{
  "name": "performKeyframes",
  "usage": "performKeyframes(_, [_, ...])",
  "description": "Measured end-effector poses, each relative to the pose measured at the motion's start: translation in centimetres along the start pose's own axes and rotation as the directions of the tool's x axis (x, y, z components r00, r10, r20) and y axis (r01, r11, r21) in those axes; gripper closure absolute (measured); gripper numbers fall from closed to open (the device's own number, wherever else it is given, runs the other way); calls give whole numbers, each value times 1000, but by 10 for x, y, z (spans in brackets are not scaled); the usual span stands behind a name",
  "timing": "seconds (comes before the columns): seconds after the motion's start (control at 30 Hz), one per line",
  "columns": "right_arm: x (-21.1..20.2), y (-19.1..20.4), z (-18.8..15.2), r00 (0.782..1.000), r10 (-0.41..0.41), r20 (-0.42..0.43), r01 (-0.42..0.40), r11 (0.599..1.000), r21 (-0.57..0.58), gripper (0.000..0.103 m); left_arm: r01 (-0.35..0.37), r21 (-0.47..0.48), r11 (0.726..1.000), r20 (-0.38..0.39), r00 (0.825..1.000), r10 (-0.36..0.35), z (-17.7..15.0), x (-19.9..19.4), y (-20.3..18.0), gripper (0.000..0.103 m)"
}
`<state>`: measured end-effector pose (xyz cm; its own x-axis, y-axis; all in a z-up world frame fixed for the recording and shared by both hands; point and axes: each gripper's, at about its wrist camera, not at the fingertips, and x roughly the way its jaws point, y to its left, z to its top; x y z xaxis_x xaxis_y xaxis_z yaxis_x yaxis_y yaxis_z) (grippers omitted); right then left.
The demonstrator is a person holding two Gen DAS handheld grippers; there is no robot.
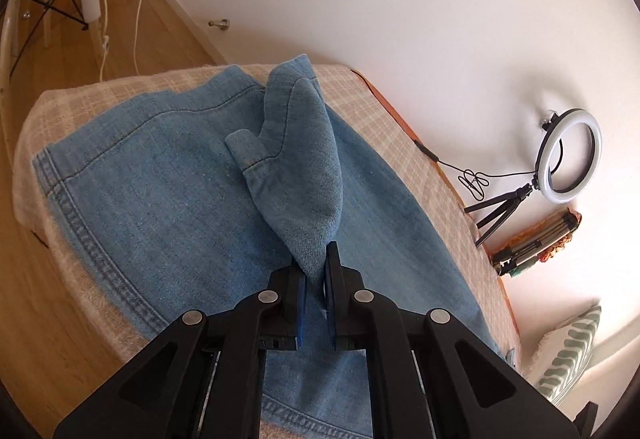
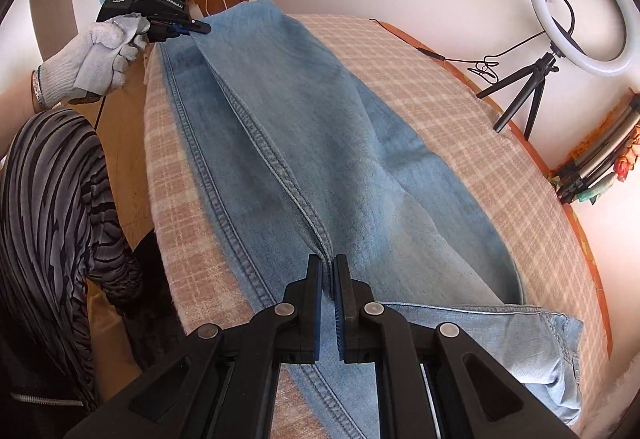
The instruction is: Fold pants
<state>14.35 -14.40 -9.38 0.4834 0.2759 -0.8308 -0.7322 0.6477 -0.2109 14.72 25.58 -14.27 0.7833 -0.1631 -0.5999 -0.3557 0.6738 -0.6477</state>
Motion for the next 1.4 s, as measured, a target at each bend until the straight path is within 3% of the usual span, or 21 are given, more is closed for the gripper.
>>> performKeyframes(0.03, [-2, 0, 1, 1000, -6, 4, 6, 1000, 10, 100, 10, -10, 1000, 5, 1000, -10, 3, 2, 0, 77])
performKeyframes(0.07, [-4, -2, 2, 1000, -7, 6, 7, 1000, 24, 100, 17, -18, 1000, 8, 1000, -17, 6, 5, 0, 71])
performKeyframes(0.2, [-10, -4, 4, 1000, -7, -2, 7, 998, 60, 100, -3, -78, 997, 16, 1000, 4, 14, 17, 8, 71])
performKeyframes(0.23, [-10, -2, 3, 1000, -8, -10, 9, 998, 56, 100, 6, -89, 996, 23, 1000, -4, 15, 19, 11, 72])
performKeyframes(0.33, [-10, 2, -1, 999, -3, -39, 5, 999, 50, 100, -15, -83, 996, 50, 999, 19, 14, 14, 17, 93])
performKeyframes(0.47, [-13, 3, -5, 998, 16, -59, -12, 998, 62, 100, -29, -20, 999, 106, 994, 31, 10, -12, 14, 97])
performKeyframes(0.57, [-8, 8, -5, 991, 67, -119, -63, 997, 36, 100, -86, 13, 996, 192, 978, 82, 3, -42, 17, 97])
performKeyframes(0.63, [-5, 14, -3, 986, 70, -150, -73, 997, -10, 92, -143, 52, 988, 233, 964, 127, -2, -52, 19, 97])
performKeyframes(0.67, [-4, 15, 0, 983, 81, -165, -85, 996, -18, 90, -154, 67, 986, 225, 965, 135, -2, -52, 24, 97])
performKeyframes(0.73, [-6, 13, 14, 980, 117, -159, -121, 993, -15, 76, -152, 62, 986, 196, 971, 138, -3, -51, 34, 98])
performKeyframes(0.83, [-12, 8, 45, 982, 161, -96, -162, 987, -5, 71, -159, 37, 987, 211, 966, 148, -2, -56, 46, 98])
performKeyframes(1.0, [1, 4, 121, 974, 227, 14, -226, 974, -16, 68, -130, 56, 990, 166, 979, 119, 4, -47, 51, 97])
performKeyframes(1.03, [8, 4, 138, 970, 243, 28, -243, 970, -22, 68, -133, 61, 989, 159, 980, 122, 5, -46, 51, 96])
performKeyframes(1.13, [38, 7, 193, 954, 293, 63, -292, 956, -23, 67, -125, 22, 992, 148, 982, 120, 11, -42, 58, 76])
performKeyframes(1.17, [49, 9, 211, 948, 312, 68, -311, 950, -25, 67, -118, -3, 993, 145, 982, 118, 13, -41, 63, 73])
performKeyframes(1.33, [107, 24, 300, 934, 346, 93, -342, 938, -53, 66, -63, -57, 996, 136, 988, 70, 20, -37, 76, 73])
performKeyframes(1.4, [132, 27, 330, 918, 388, 81, -386, 921, -40, 63, -55, -54, 997, 134, 989, 62, 20, -36, 76, 74])
